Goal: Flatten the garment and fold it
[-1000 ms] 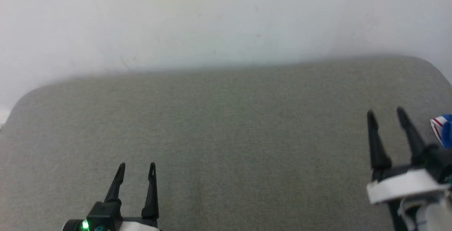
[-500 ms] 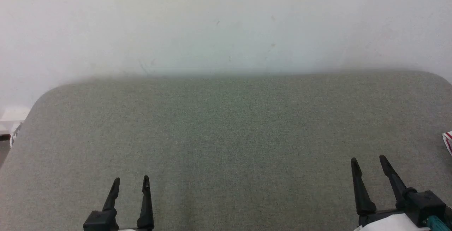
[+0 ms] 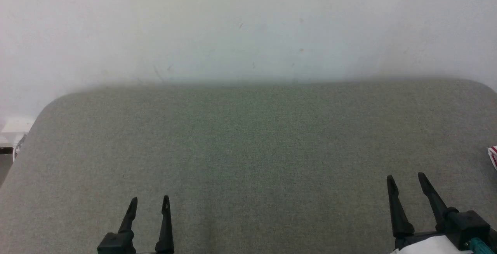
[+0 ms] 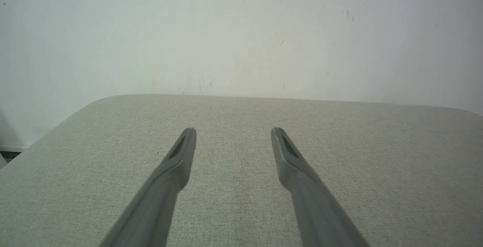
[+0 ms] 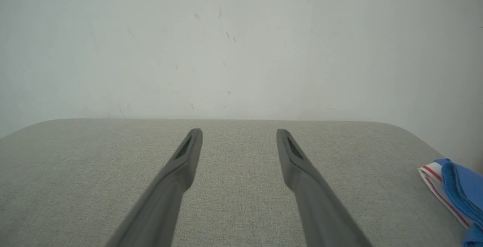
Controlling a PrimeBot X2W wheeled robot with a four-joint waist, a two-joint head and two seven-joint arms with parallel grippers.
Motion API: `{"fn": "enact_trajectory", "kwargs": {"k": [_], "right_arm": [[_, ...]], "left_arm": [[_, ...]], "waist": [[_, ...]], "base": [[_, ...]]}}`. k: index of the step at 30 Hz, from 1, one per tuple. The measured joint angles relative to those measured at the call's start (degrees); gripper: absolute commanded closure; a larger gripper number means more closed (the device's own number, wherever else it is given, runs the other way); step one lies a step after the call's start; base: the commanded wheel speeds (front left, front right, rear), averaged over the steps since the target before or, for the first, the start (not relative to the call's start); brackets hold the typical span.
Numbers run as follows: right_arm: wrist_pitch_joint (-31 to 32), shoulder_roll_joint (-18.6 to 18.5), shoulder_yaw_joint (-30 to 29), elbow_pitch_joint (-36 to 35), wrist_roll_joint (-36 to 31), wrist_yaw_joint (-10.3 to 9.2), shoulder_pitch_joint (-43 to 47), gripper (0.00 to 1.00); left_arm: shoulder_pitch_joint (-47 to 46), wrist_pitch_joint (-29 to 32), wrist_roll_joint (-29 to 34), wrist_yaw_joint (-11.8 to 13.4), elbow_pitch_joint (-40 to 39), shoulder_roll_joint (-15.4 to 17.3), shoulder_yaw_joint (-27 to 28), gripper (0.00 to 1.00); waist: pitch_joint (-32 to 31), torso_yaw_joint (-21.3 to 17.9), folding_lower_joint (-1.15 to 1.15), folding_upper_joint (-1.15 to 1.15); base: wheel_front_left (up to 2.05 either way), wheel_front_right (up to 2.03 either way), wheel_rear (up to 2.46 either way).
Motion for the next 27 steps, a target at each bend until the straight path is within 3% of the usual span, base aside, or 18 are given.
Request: {"fn": "enact_trajectory", "kwargs": {"k": [6,7,27], "right_arm": [[0.0,0.01,0.16,0.16,0.59,0.0,-0.01,0.0],[0.0,0.01,0.15,0.18,0.6,0.0,-0.01,1.0],[1.66,-0.05,0.38,0.04,0.07,0.0,-0.12,1.0]], "left_arm": [[0.0,0.0,-0.01,0.01,0.07,0.0,-0.1,0.0],[0.0,0.0,-0.04,0.01,0.04,0.0,-0.12,1.0],[-0.19,1.63,0.22,-0.11,-0.37,0.03,0.01,1.0]], "waist": [[0.07,0.16,0.0,0.0],[0.11,0.2,0.0,0.0],[0.61,0.1,0.0,0.0]], "base": [[0.0,0.0,0.0],[0.0,0.0,0.0],[0.0,0.0,0.0]]}}
